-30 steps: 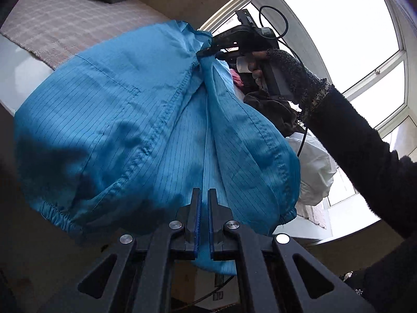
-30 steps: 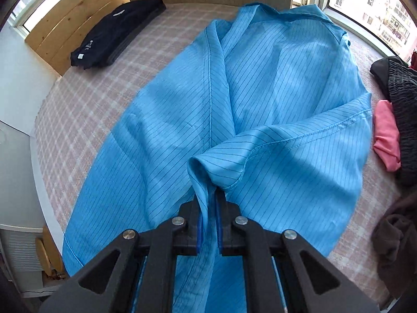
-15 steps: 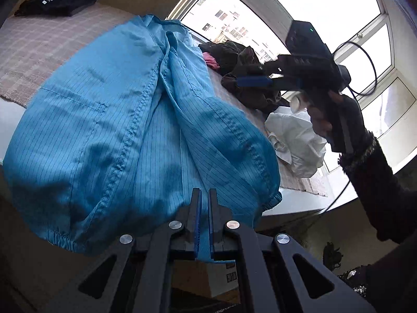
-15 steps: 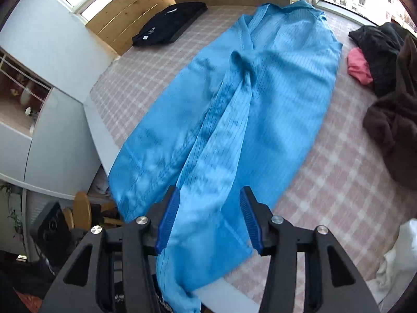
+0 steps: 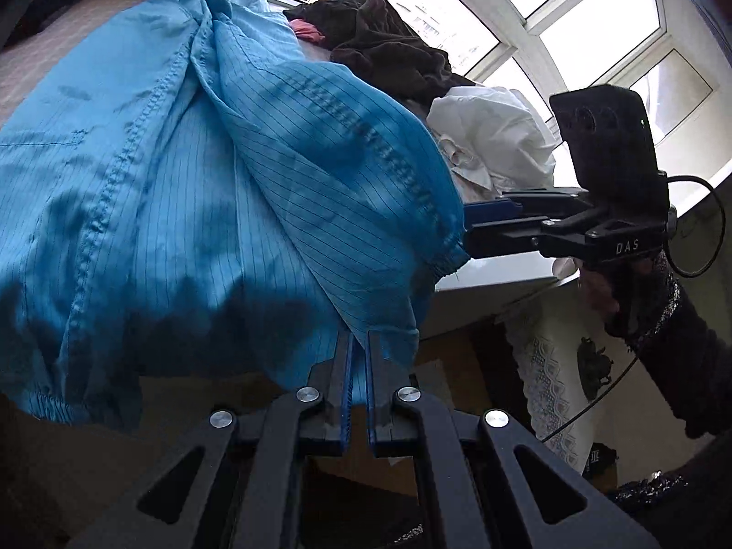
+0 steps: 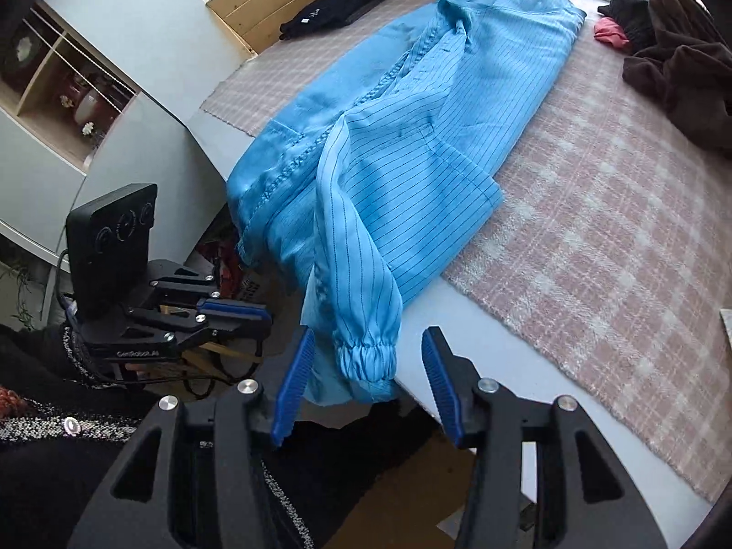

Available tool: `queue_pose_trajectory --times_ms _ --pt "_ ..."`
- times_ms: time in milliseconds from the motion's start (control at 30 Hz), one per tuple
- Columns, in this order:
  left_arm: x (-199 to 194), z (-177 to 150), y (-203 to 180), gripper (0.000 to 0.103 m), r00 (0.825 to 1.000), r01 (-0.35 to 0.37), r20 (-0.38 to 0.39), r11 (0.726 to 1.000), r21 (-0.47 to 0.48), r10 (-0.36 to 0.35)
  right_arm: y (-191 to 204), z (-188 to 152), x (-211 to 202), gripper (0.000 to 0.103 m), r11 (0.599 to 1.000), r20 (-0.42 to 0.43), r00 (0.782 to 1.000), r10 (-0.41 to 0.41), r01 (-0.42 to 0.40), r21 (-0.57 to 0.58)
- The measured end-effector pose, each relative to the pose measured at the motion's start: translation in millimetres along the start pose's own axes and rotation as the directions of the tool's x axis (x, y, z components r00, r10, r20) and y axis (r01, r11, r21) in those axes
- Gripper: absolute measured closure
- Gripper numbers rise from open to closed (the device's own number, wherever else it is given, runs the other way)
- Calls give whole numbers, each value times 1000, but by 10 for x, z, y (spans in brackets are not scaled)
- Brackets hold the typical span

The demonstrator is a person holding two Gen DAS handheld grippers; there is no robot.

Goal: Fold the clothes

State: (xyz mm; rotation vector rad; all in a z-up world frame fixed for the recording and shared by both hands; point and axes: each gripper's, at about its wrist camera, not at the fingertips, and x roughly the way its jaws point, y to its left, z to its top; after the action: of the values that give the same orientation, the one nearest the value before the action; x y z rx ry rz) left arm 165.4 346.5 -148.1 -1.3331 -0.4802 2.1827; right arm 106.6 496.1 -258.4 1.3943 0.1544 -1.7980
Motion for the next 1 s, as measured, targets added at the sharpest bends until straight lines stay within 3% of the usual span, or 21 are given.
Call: queue_pose_trajectory --times_ms 100,167,267,433,533,567,633,700,800,867,1000 --pt "63 -18 -109 100 1000 -7 -22 999 45 8 95 92 175 56 999 -51 999 -2 0 -35" --pt "26 -53 -110 100 1000 -17 -18 999 51 17 198 139 269 93 997 -87 996 -29 23 -69" --pt "-100 -101 -9 100 999 -38 11 999 18 38 356 225 276 93 995 -115 993 -20 9 -95" --pt "-425 -247 291 100 992 -88 78 992 -85 95 665 564 287 93 989 -133 986 103 -116 -96" --pt "-623 -349 477 100 984 -116 116 982 -146 133 859 843 586 87 988 -186 976 110 -128 -85" --pt "-680 -383 531 97 982 -123 125 979 -165 144 907 919 751 75 991 -218 972 92 -112 -79" --pt "-756 -431 605 95 978 -137 131 973 -188 163 983 1014 1032 66 994 -290 955 59 -84 -73" --pt "-818 -448 638 95 975 -150 137 971 -189 177 1043 1051 1091 66 995 -312 950 7 -38 -96" --pt "-856 -420 599 95 974 -143 149 975 -171 169 1023 1002 762 65 993 -250 967 43 -68 -93" --pt "-845 -368 564 95 977 -135 144 981 -137 155 905 878 478 55 995 -183 982 56 -71 -77" --pt "-769 -196 463 95 985 -125 114 991 -49 130 597 410 150 50 995 -111 994 -24 13 -103"
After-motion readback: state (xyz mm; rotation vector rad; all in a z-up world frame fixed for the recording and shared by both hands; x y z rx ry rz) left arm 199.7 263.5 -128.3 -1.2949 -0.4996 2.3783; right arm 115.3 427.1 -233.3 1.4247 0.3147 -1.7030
